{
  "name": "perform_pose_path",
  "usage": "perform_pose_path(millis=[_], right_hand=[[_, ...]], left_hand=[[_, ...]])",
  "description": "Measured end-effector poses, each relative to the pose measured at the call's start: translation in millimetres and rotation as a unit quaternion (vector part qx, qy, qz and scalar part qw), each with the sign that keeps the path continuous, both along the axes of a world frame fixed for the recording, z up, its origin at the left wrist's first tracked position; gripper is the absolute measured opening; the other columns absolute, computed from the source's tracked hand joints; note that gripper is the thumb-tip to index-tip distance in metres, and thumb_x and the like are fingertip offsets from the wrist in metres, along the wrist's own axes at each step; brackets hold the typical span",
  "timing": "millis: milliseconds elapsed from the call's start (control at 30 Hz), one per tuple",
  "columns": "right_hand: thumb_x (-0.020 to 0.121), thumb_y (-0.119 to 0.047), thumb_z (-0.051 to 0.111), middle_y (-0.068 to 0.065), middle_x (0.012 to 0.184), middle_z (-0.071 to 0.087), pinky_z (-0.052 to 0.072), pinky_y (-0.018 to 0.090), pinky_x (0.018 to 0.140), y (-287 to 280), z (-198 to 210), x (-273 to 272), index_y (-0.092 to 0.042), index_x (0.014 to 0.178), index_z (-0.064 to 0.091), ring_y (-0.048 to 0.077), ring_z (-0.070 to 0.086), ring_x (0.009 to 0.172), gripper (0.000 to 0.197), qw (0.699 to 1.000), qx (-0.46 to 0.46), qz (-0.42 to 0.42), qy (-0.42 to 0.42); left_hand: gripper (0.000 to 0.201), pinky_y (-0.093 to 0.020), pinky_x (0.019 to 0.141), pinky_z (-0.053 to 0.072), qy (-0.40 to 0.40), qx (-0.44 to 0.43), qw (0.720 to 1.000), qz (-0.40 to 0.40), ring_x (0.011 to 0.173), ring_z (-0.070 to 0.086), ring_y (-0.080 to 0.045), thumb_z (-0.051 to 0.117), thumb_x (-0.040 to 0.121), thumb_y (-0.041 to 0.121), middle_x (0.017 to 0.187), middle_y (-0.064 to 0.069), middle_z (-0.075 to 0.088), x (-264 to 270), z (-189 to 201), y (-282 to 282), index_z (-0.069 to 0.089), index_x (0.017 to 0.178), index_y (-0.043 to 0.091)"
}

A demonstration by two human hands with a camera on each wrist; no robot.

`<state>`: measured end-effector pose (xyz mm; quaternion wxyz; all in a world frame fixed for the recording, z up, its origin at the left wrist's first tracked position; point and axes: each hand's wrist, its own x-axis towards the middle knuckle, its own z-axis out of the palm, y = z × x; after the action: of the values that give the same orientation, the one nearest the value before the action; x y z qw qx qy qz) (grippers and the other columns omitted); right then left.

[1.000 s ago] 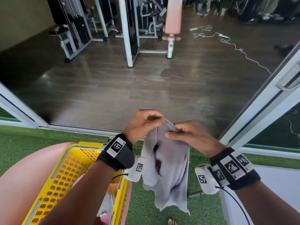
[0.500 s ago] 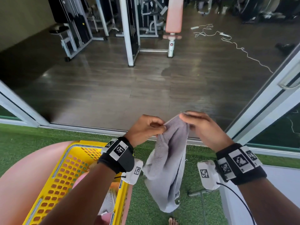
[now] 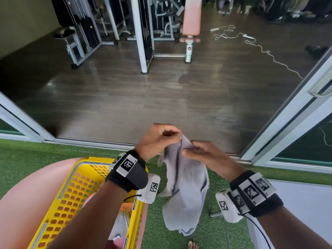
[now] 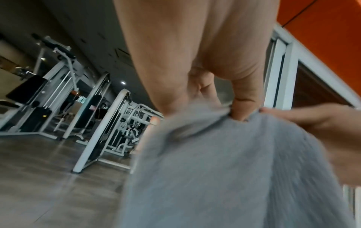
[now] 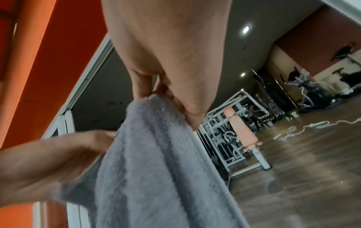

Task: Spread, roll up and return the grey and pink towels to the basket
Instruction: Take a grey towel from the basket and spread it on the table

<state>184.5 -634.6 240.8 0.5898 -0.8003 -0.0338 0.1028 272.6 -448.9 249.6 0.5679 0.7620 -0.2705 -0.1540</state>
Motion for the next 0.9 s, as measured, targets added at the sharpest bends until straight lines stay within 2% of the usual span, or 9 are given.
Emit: perform_pose_path(millis=[100,233,367,467,567,667,733,833,900], right_hand=[[0.095,-0.031,0.059,0.011,0.069,0.052,0.037,0.035,0.067,-6.2,0.2,1.0,-0.002,0.072,0.057,0.015,0.049,0.067,0.037,0.997,0.014,-0.059,-0.053],[0.09,-0.038,0.065,0.035,0.089,0.052,0.042,0.045,0.08,-19.1,10.9,12.1,0.014,0.085,0.051,0.032,0.057,0.079,0.054,0.984,0.119,-0.121,-0.059],[0.09,-0.026,0.068,0.013,0.078,0.06,0.043,0.027,0.067,-1.8,-0.3,10.5,-0.007,0.087,0.063,0.016,0.055,0.071,0.02,0.999,-0.003,-0.03,-0.016],[0.092,-0.027,0.065,0.001,0.065,0.046,0.032,0.025,0.056,5.9,-3.2,7.1,-0.011,0.073,0.058,0.011,0.043,0.06,0.026,0.999,-0.05,-0.004,-0.016],[0.096,-0.022,0.058,0.011,0.068,0.052,0.036,0.03,0.066,-7.9,4.7,10.2,0.007,0.075,0.055,0.016,0.048,0.065,0.035,0.995,0.017,-0.079,-0.056],[0.094,-0.026,0.06,0.033,0.087,0.06,0.041,0.035,0.079,-18.9,6.6,13.3,0.015,0.089,0.057,0.032,0.058,0.074,0.041,0.986,0.09,-0.136,-0.037],[0.091,-0.026,0.063,0.025,0.085,0.061,0.043,0.034,0.076,-16.5,1.4,13.6,0.009,0.09,0.06,0.024,0.06,0.076,0.035,0.99,0.074,-0.115,-0.021],[0.094,-0.028,0.06,0.002,0.113,0.07,0.051,0.032,0.092,-3.4,-1.5,13.8,-0.015,0.116,0.065,0.013,0.066,0.105,0.027,0.992,0.096,-0.079,0.025],[0.095,-0.03,0.058,0.008,0.117,0.069,0.049,0.046,0.101,-2.6,-1.5,18.3,-0.016,0.119,0.066,0.027,0.064,0.113,0.028,0.989,0.129,-0.064,0.02]], left_hand=[[0.008,-0.018,0.066,0.042,-0.007,0.057,0.998,-0.01,0.068,0.052,0.0,0.068,0.083,0.005,0.072,0.009,0.061,1.4,-8.3,1.3,0.069,0.083,0.013],[0.026,-0.016,0.051,0.031,0.018,0.082,0.996,0.013,0.053,0.038,-0.001,0.065,0.085,0.004,0.052,0.015,0.044,-1.0,-18.6,10.6,0.06,0.064,0.019],[0.022,-0.018,0.062,0.04,-0.004,0.018,0.999,0.026,0.068,0.05,0.0,0.061,0.083,0.002,0.067,0.009,0.061,2.4,-4.1,3.9,0.068,0.074,0.021],[0.015,-0.015,0.062,0.042,-0.015,0.04,0.999,0.012,0.068,0.053,0.001,0.065,0.082,0.005,0.072,0.007,0.065,4.6,-4.7,2.3,0.073,0.085,0.018],[0.012,-0.02,0.061,0.039,0.024,0.038,0.999,0.031,0.065,0.05,-0.001,0.07,0.084,0.009,0.068,0.011,0.06,2.8,-18.2,11.0,0.072,0.076,0.018],[0.012,-0.03,0.071,0.05,0.159,-0.079,0.981,0.08,0.077,0.062,-0.013,0.067,0.088,0.011,0.078,0.003,0.069,-3.0,-28.8,20.6,0.074,0.08,0.016],[0.011,-0.035,0.074,0.049,0.184,-0.136,0.969,0.095,0.078,0.062,-0.018,0.064,0.09,0.013,0.081,-0.004,0.067,-5.2,-28.1,19.2,0.073,0.084,0.012],[0.012,-0.03,0.073,0.043,0.085,-0.087,0.991,0.056,0.078,0.054,-0.012,0.062,0.093,0.015,0.078,0.001,0.061,-2.7,-16.8,7.2,0.07,0.088,0.007],[0.012,-0.025,0.073,0.043,0.0,-0.018,1.0,-0.001,0.078,0.055,-0.005,0.061,0.093,0.015,0.08,0.006,0.064,-2.9,-8.8,-2.7,0.07,0.09,0.008]])
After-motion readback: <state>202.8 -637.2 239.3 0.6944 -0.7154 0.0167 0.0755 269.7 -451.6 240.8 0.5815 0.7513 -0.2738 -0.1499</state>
